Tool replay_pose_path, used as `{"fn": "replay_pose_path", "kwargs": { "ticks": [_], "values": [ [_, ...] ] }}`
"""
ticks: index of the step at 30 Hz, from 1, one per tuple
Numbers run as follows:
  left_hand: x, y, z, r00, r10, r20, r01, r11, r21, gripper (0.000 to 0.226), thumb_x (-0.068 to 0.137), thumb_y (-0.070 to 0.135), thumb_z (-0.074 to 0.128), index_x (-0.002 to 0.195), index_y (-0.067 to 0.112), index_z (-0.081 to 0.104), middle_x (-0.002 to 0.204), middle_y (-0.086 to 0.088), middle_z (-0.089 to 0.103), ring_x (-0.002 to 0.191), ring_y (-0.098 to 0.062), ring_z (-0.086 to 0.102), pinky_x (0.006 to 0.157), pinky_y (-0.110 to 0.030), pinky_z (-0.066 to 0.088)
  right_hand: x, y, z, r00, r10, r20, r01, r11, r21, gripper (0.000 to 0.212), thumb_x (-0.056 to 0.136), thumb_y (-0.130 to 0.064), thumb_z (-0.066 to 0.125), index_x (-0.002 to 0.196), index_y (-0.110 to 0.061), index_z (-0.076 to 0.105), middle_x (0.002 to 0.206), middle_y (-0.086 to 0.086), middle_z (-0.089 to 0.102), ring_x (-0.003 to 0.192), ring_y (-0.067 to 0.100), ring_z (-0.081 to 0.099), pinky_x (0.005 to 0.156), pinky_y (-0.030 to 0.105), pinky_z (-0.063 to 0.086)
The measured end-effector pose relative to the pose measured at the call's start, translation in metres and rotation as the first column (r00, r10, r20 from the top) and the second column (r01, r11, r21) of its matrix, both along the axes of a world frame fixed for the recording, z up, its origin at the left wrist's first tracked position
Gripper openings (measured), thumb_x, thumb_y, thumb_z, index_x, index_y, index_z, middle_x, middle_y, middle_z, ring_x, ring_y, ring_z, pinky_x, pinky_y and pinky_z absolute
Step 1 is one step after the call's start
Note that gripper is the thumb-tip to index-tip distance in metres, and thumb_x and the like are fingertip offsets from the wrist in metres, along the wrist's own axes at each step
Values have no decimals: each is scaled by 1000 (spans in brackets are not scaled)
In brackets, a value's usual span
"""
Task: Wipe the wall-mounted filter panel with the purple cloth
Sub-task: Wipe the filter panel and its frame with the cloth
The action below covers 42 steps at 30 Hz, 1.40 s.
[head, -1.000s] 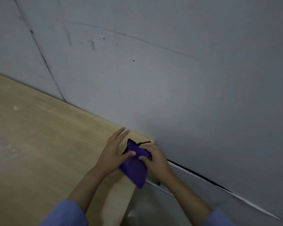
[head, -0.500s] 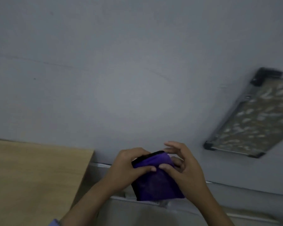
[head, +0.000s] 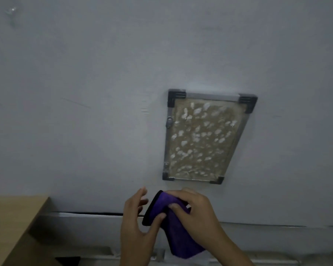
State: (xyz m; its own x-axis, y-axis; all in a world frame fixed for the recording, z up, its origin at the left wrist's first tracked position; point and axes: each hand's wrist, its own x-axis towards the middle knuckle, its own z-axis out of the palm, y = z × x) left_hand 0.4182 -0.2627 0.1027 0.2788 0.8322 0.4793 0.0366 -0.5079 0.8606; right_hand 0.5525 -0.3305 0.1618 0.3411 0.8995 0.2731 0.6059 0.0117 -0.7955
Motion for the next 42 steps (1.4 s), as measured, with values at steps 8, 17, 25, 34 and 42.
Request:
{"fn": "replay_pose_path", "kwargs": {
  "ticks": [8, 17, 25, 34, 42],
  "values": [
    [29, -22, 20, 991, 96, -98, -61, 948, 312, 73, 91, 66, 35, 150, 32, 12, 158, 13, 7, 144, -18, 15, 116, -34, 21, 16, 12, 49, 988, 21, 152, -36, 995, 93, 21, 89, -13, 61, 99, -30, 67, 81, -8, 63, 83, 5, 56, 72, 20, 45],
    [54, 7, 43, 989, -126, 83, 117, 987, 110, 94, 80, 49, 55, 146, 47, -12, 155, 28, 2, 143, -1, 15, 113, -31, 30, 10, 35, 86, 936, 281, 213, -276, 960, -55, 24, 94, -27, 56, 115, -19, 65, 88, 0, 59, 80, 10, 55, 76, 32, 47],
    [85, 17, 44, 927, -62, 371, 16, 992, 126, 71, 92, 32, 48, 142, 59, 4, 146, 12, 38, 119, -1, 53, 89, -10, 44, 30, 27, 92, 944, 329, 0, -328, 941, 89, 29, 93, -23, 59, 122, -28, 64, 99, -18, 62, 96, -1, 59, 80, 12, 45],
    [110, 48, 70, 943, 153, 297, -273, 866, 419, 42, 100, 43, 36, 133, 36, 12, 134, -31, 27, 121, -16, 44, 89, -13, 44, 144, 14, 94, 849, -425, 314, 107, 720, 686, 20, 91, -14, 53, 94, -4, 70, 88, 6, 66, 85, 9, 57, 84, 8, 41],
    [143, 95, 84, 937, 342, 73, -288, 639, 713, 44, 100, 40, 36, 136, 18, 26, 135, -9, 23, 122, -32, 35, 98, -43, 45, 215, 42, 86, 581, -604, 545, -87, 620, 779, 28, 91, -8, 48, 115, 4, 58, 120, 26, 55, 117, 39, 47, 94, 61, 41]
  ]
}}
